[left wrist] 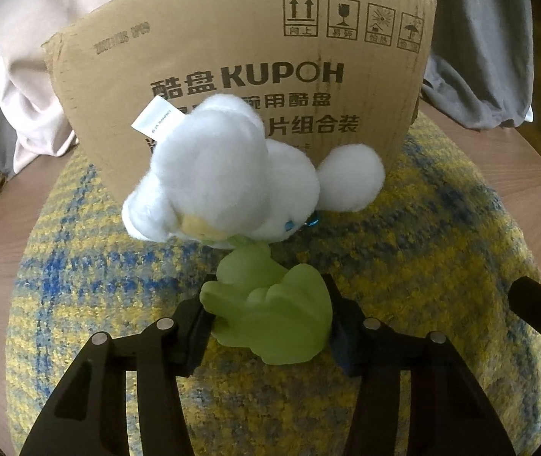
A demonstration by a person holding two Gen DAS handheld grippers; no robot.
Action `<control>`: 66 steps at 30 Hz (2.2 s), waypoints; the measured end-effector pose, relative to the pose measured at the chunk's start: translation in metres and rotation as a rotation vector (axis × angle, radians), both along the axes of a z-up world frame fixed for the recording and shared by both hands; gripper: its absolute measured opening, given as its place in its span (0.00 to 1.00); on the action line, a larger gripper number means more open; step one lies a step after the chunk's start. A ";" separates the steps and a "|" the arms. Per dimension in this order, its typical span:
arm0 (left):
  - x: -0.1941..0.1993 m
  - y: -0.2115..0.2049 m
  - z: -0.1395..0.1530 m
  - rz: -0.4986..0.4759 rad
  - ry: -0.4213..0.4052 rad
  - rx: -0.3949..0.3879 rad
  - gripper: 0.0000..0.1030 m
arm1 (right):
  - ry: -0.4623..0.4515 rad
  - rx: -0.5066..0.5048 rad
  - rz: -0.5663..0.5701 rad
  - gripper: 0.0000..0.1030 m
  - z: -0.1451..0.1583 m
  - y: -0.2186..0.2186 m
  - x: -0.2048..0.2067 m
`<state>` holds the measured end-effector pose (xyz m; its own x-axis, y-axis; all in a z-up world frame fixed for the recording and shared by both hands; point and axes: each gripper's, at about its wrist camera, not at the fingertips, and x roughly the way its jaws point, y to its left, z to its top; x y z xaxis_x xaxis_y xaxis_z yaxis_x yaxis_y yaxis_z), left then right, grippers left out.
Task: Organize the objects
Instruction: 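Grasp the green frog with the left tool while the right tool grasps the white bunny plush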
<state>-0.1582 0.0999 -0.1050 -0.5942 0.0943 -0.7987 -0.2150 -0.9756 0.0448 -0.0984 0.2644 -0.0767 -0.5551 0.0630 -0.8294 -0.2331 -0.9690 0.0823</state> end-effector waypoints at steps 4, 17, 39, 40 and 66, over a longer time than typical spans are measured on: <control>0.004 -0.007 0.004 0.010 0.003 0.005 0.49 | 0.005 0.009 0.009 0.92 0.004 -0.006 0.000; 0.012 -0.053 0.016 0.073 0.020 0.014 0.49 | 0.026 0.028 0.088 0.92 0.012 -0.048 -0.006; 0.023 -0.144 0.022 0.217 0.047 0.030 0.49 | 0.049 0.064 0.254 0.91 0.017 -0.143 -0.031; 0.023 -0.146 0.022 0.222 0.048 0.029 0.49 | 0.049 0.067 0.262 0.91 0.016 -0.147 -0.033; 0.010 -0.159 0.020 0.256 0.041 0.013 0.49 | -0.118 0.037 0.321 0.93 -0.031 -0.166 -0.094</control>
<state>-0.1484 -0.0589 -0.0849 -0.6319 -0.0536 -0.7732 0.0408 -0.9985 0.0359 -0.1922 0.0989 -0.1078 -0.4518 -0.0681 -0.8895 0.0789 -0.9962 0.0362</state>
